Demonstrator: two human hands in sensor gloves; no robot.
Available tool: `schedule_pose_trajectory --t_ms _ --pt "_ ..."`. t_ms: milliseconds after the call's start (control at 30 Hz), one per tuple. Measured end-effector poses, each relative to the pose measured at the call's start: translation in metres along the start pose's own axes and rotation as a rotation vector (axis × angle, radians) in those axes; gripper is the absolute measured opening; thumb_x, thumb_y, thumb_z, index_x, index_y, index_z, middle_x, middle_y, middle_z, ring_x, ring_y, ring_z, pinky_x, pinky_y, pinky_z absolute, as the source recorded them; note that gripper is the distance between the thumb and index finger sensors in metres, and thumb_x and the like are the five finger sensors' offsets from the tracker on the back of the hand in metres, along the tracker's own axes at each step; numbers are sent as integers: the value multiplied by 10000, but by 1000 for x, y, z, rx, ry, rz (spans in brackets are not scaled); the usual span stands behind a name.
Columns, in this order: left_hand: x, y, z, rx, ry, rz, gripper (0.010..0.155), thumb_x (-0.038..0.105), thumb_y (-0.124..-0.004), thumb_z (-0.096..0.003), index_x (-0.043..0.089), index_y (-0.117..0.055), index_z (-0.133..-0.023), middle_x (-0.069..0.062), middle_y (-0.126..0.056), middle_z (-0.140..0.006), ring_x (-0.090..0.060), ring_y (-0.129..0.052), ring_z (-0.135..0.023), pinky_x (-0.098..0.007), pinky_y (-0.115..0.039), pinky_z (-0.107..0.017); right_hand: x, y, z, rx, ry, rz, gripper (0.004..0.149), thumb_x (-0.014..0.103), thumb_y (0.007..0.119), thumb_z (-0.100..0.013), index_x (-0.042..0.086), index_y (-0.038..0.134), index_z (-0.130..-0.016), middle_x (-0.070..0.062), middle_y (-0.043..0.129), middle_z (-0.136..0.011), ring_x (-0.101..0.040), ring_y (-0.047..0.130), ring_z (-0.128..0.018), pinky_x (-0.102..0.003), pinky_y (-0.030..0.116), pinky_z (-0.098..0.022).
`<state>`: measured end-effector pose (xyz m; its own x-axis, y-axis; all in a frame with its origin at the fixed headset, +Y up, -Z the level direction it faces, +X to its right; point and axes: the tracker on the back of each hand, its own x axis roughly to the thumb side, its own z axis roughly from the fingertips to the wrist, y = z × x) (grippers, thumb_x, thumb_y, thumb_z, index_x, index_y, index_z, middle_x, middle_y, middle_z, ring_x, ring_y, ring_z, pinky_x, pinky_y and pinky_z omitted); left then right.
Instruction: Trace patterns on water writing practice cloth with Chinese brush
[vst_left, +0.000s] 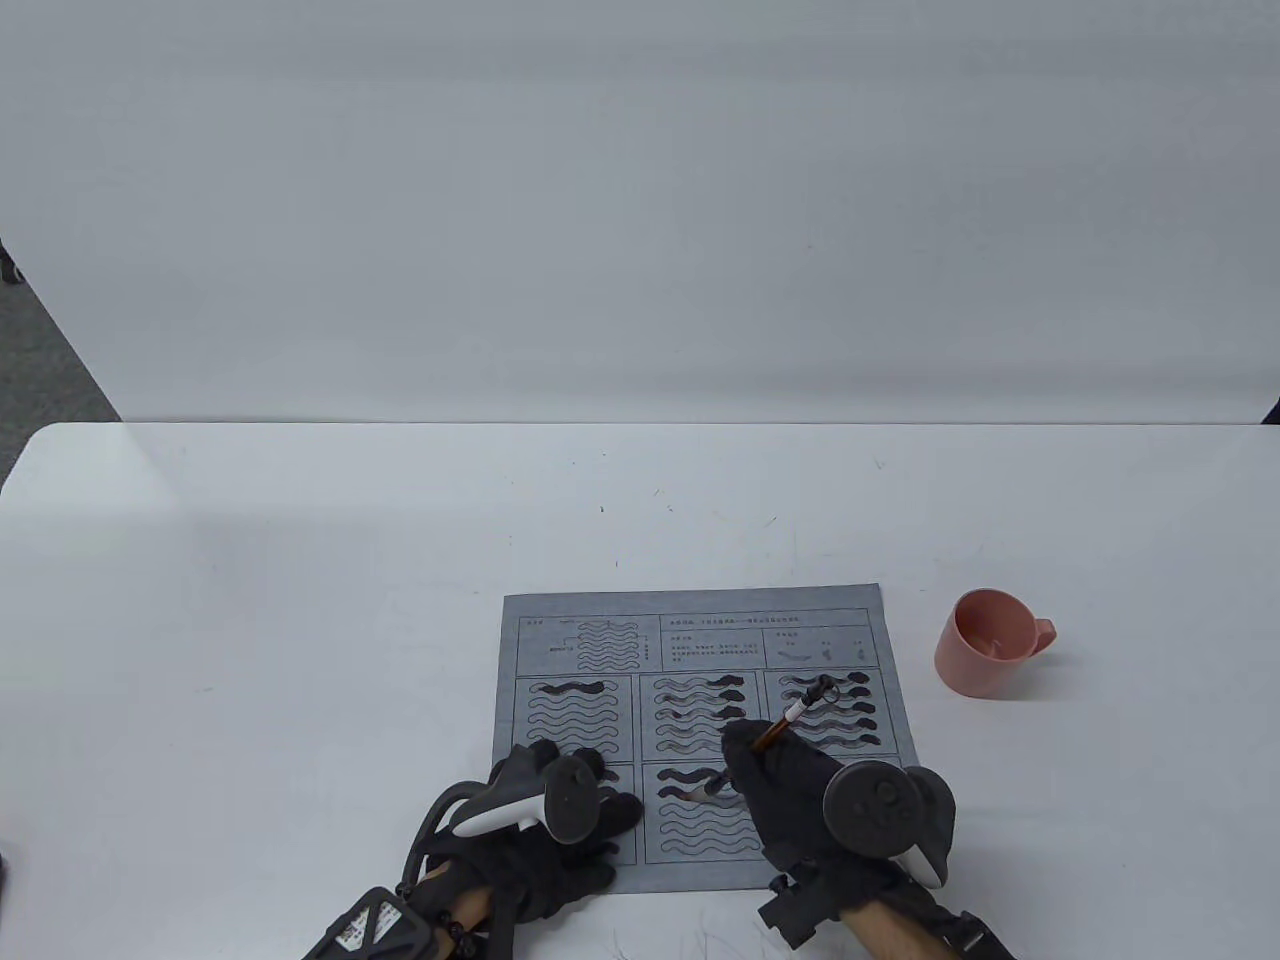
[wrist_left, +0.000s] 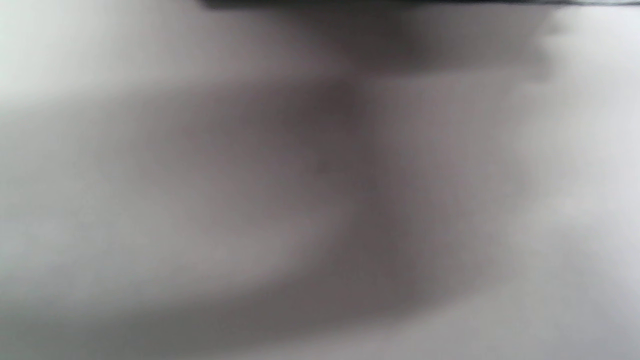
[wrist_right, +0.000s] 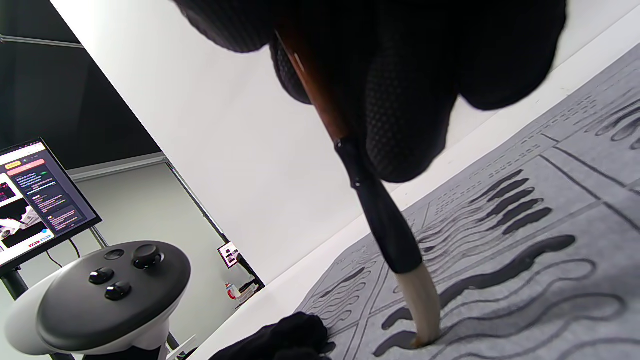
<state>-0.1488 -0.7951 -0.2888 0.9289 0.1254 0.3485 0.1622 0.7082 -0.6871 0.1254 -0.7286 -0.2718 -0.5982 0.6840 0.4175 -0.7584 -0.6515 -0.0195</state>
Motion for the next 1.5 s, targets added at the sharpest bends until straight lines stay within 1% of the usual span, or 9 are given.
schedule_pose_trajectory --t_ms 733,1500 --pt "0 0 0 1 0 -1 697 668 -481 -451 707 36 -917 197 311 -1017 -291 321 -947 -581 107 -700 -4 -6 -1 -33 25 20 415 333 632 -573 52 757 -852 -220 903 -835 -324 1027 -560 -620 774 -506" --pt "0 0 0 1 1 -1 697 667 -482 -450 707 34 -917 196 312 -1016 -291 322 -947 -581 107 -699 -6 -9 -1 -57 40 36 411 333 636 -574 50 767 -842 -220 912 -821 -327 1029 -545 -617 776 -502"
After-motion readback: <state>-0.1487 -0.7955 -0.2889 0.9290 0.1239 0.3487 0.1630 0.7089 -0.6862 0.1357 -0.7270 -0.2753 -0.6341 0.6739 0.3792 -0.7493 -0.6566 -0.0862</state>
